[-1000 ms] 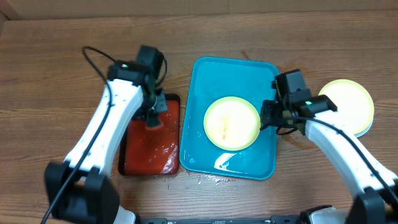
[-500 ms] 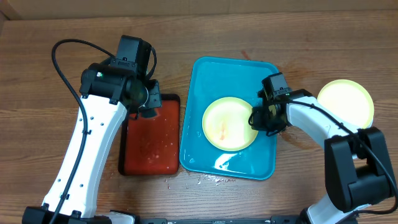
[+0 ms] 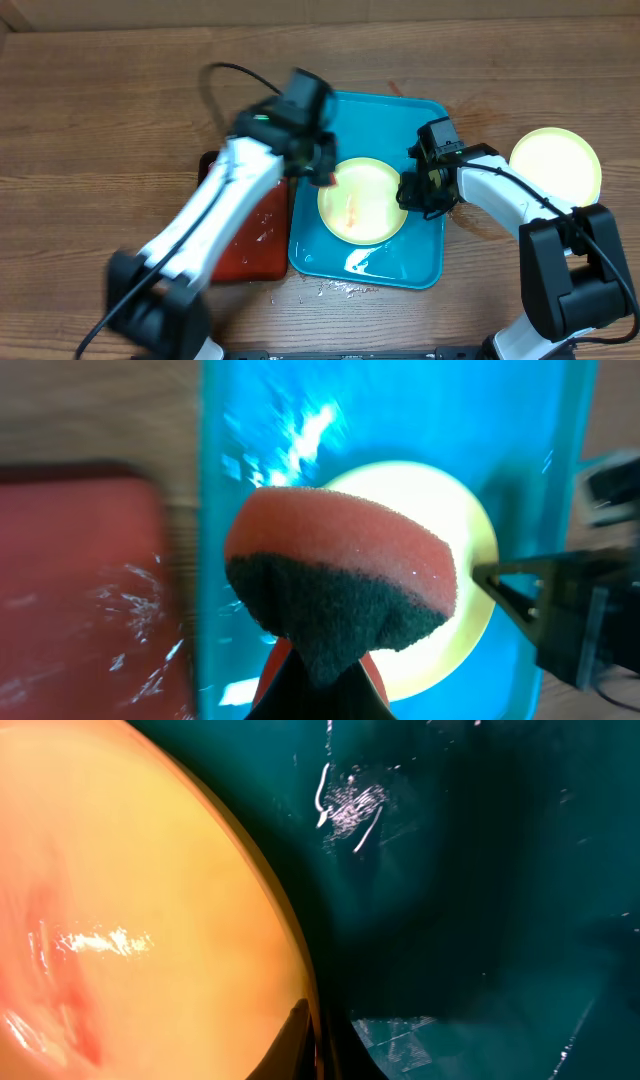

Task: Clean dirty plates on tray and stack at the side
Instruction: 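Scrub the yellow plate with the sponge while right gripper holds rim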

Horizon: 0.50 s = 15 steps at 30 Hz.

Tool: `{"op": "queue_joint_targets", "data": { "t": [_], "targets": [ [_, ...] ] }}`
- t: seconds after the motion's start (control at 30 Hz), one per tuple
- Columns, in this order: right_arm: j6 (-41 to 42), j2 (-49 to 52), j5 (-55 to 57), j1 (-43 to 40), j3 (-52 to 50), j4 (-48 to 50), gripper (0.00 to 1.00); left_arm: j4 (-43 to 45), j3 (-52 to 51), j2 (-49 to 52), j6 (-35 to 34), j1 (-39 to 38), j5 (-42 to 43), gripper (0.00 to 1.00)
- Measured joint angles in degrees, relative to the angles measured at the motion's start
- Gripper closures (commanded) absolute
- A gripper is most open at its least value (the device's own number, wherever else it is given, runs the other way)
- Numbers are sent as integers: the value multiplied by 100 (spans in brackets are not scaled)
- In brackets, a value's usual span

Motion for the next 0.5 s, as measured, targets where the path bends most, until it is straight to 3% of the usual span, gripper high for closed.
{"op": "queue_joint_targets", "data": {
  "t": [0.23,0.4,0.5],
  "targets": [
    [-2,0,-15,46,0,-2,96,575,-85,1394,-544,-584,96,96],
    [-2,0,-17,46,0,-20,96,398,-92,1803,-754,-603,-59,96],
    [-2,0,-42,46,0,-52,96,85,-90,1803,-822,-588,-570,96]
  ]
}}
